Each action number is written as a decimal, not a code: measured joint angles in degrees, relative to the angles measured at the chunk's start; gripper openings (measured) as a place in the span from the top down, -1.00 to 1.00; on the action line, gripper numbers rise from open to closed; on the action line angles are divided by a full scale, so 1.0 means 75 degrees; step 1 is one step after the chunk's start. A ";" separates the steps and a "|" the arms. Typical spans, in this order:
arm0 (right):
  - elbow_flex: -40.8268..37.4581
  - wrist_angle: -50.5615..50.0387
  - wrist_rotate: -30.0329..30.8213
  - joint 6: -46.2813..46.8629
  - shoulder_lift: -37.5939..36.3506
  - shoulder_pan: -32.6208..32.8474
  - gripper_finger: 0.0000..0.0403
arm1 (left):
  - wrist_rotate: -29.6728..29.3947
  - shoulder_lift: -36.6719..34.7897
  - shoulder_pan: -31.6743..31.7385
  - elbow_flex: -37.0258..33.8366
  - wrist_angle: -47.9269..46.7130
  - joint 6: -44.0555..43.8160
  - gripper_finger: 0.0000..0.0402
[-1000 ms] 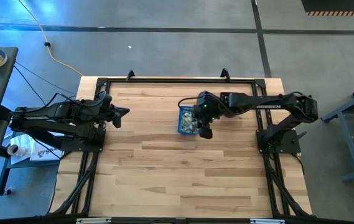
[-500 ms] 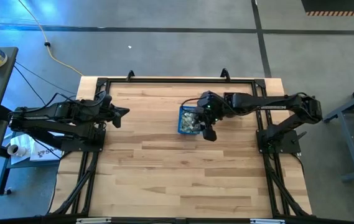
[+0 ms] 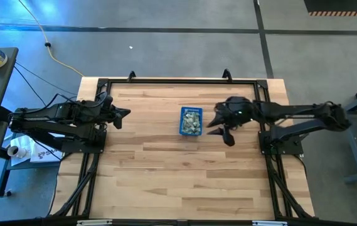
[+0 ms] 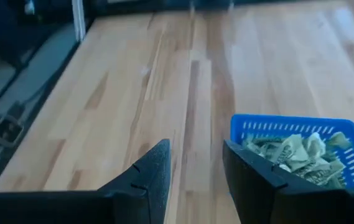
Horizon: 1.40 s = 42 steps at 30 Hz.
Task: Pick and place Stevia / Truvia into bins
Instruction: Return to Home Position
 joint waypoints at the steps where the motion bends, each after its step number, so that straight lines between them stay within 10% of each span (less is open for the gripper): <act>1: -0.0272 0.0316 0.0015 0.0108 -0.0215 -0.0002 0.32 | 0.0000 0.0000 0.0000 0.0000 0.0000 0.0000 0.80; 12: -0.3093 0.3210 0.0015 0.1347 -0.2297 -0.0125 0.32 | 0.0003 -0.0003 0.0001 0.0000 0.0000 0.0000 0.80; 42: -0.5943 0.2520 0.0071 0.1703 -0.6612 -0.0333 0.32 | 0.0003 -0.0001 0.0001 -0.0009 0.0000 0.0000 0.80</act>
